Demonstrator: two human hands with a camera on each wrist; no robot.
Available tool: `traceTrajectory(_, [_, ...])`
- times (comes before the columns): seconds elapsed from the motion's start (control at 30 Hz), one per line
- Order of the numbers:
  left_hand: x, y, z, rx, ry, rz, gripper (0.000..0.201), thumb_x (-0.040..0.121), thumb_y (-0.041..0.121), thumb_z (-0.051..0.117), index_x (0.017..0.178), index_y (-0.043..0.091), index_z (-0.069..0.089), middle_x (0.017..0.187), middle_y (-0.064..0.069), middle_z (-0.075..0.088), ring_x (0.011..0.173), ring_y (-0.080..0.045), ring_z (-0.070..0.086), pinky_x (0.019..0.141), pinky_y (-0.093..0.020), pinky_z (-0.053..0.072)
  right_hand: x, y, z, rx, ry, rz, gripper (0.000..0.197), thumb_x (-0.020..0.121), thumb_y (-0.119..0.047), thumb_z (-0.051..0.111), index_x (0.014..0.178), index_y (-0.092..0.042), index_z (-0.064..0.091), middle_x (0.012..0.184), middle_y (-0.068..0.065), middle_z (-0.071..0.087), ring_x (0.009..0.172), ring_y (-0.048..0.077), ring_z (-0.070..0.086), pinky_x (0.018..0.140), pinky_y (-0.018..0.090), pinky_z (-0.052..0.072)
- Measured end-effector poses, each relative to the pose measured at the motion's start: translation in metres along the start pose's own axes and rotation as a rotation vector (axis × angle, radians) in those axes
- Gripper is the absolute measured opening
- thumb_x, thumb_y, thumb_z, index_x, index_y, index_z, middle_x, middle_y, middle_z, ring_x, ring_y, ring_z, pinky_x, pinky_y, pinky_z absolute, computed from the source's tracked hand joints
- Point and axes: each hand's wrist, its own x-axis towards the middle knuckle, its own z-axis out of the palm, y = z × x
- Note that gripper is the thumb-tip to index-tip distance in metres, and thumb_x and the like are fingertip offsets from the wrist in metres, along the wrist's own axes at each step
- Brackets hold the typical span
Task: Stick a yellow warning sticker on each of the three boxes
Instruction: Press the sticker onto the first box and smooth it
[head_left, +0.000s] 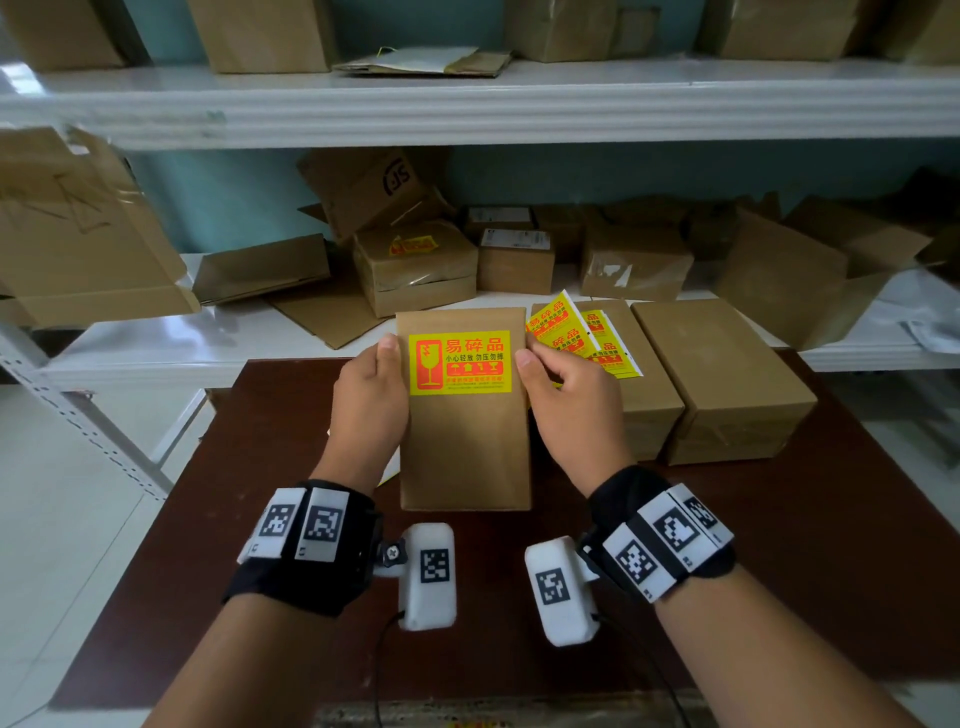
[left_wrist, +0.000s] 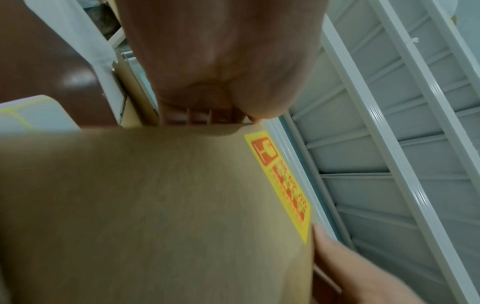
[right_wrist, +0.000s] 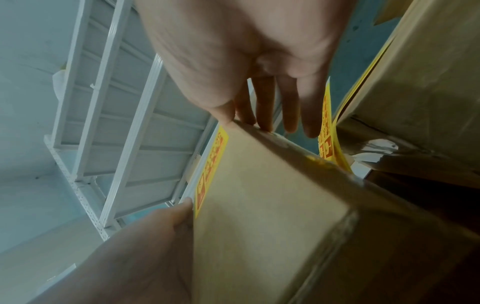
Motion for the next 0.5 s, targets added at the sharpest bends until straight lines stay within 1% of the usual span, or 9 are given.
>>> traceTrajectory(0.03, [0.000, 0.001, -0.001, -0.088, -0.036, -0.052, 0.055, 0.106, 0.048, 0.026, 0.089, 0.017, 0.069, 0.087, -0.006, 0.071, 0.087, -0.023, 0.066, 0.079, -0.040, 0.054, 0.001, 0.000, 0.000, 0.018, -0.005, 0.020, 0.033, 0.103, -0.033, 0.053, 0.129, -0.020, 0.070, 0.110, -0.003, 0.075, 0.102, 0.011, 0.066, 0.092, 0.039, 0.054])
traceTrajectory(0.07, [0.000, 0.002, -0.002, -0.153, -0.080, -0.099, 0.056, 0.105, 0.050, 0.027, 0.098, 0.019, 0.072, 0.092, -0.004, 0.074, 0.093, -0.022, 0.069, 0.084, -0.042, 0.056, 0.002, 0.001, 0.000, 0.036, -0.018, 0.039, 0.037, 0.104, -0.033, 0.052, 0.134, -0.020, 0.066, 0.115, -0.005, 0.073, 0.107, 0.008, 0.064, 0.095, 0.038, 0.053])
traceTrajectory(0.1, [-0.001, 0.004, -0.004, -0.193, -0.132, -0.114, 0.052, 0.105, 0.052, 0.030, 0.104, 0.023, 0.073, 0.096, 0.001, 0.076, 0.096, -0.017, 0.070, 0.086, -0.040, 0.056, 0.002, 0.001, 0.001, 0.048, -0.032, 0.047, 0.040, 0.104, -0.034, 0.051, 0.139, -0.019, 0.062, 0.122, -0.007, 0.070, 0.113, 0.007, 0.062, 0.099, 0.037, 0.052])
traceTrajectory(0.17, [-0.002, 0.005, -0.003, -0.167, -0.221, -0.046, 0.037, 0.099, 0.053, 0.049, 0.116, 0.028, 0.070, 0.103, 0.009, 0.076, 0.099, -0.007, 0.070, 0.091, -0.035, 0.056, 0.002, 0.002, 0.005, 0.052, -0.047, 0.027, 0.045, 0.104, -0.037, 0.051, 0.145, -0.018, 0.056, 0.130, -0.006, 0.066, 0.120, 0.008, 0.059, 0.103, 0.037, 0.050])
traceTrajectory(0.2, [-0.004, 0.006, -0.002, -0.121, -0.240, -0.008, 0.038, 0.092, 0.052, 0.061, 0.122, 0.028, 0.066, 0.106, 0.011, 0.075, 0.100, -0.004, 0.069, 0.091, -0.032, 0.055, 0.001, 0.002, 0.007, 0.041, -0.050, 0.008, 0.047, 0.103, -0.039, 0.051, 0.146, -0.019, 0.054, 0.130, -0.006, 0.065, 0.120, 0.009, 0.058, 0.103, 0.037, 0.050])
traceTrajectory(0.23, [-0.005, 0.005, -0.001, -0.064, -0.236, 0.022, 0.046, 0.086, 0.050, 0.070, 0.126, 0.028, 0.062, 0.108, 0.012, 0.073, 0.100, -0.002, 0.068, 0.089, -0.028, 0.054, -0.001, 0.002, 0.009, 0.026, -0.052, -0.011, 0.049, 0.102, -0.042, 0.051, 0.146, -0.020, 0.054, 0.128, -0.007, 0.064, 0.119, 0.008, 0.057, 0.103, 0.037, 0.050])
traceTrajectory(0.3, [-0.006, 0.003, 0.002, 0.019, -0.195, 0.070, 0.056, 0.080, 0.044, 0.078, 0.130, 0.027, 0.058, 0.110, 0.013, 0.070, 0.100, -0.001, 0.066, 0.082, -0.021, 0.051, -0.002, 0.002, 0.011, 0.002, -0.054, -0.040, 0.051, 0.098, -0.049, 0.049, 0.142, -0.024, 0.057, 0.123, -0.009, 0.064, 0.115, 0.007, 0.058, 0.099, 0.037, 0.052])
traceTrajectory(0.4, [-0.006, 0.003, 0.003, 0.039, -0.179, 0.087, 0.050, 0.087, 0.036, 0.074, 0.132, 0.022, 0.057, 0.111, 0.013, 0.068, 0.101, -0.005, 0.064, 0.078, -0.016, 0.047, -0.001, 0.004, 0.011, -0.016, -0.068, -0.050, 0.055, 0.093, -0.058, 0.047, 0.137, -0.028, 0.059, 0.118, -0.011, 0.065, 0.111, 0.005, 0.060, 0.095, 0.038, 0.054])
traceTrajectory(0.5, [-0.006, 0.002, 0.004, 0.064, -0.213, 0.106, 0.040, 0.096, 0.029, 0.063, 0.134, 0.019, 0.056, 0.113, 0.011, 0.067, 0.105, -0.008, 0.062, 0.077, -0.013, 0.043, 0.001, 0.007, 0.011, -0.029, -0.088, -0.038, 0.060, 0.090, -0.063, 0.046, 0.138, -0.030, 0.057, 0.122, -0.013, 0.065, 0.115, 0.006, 0.060, 0.098, 0.039, 0.053])
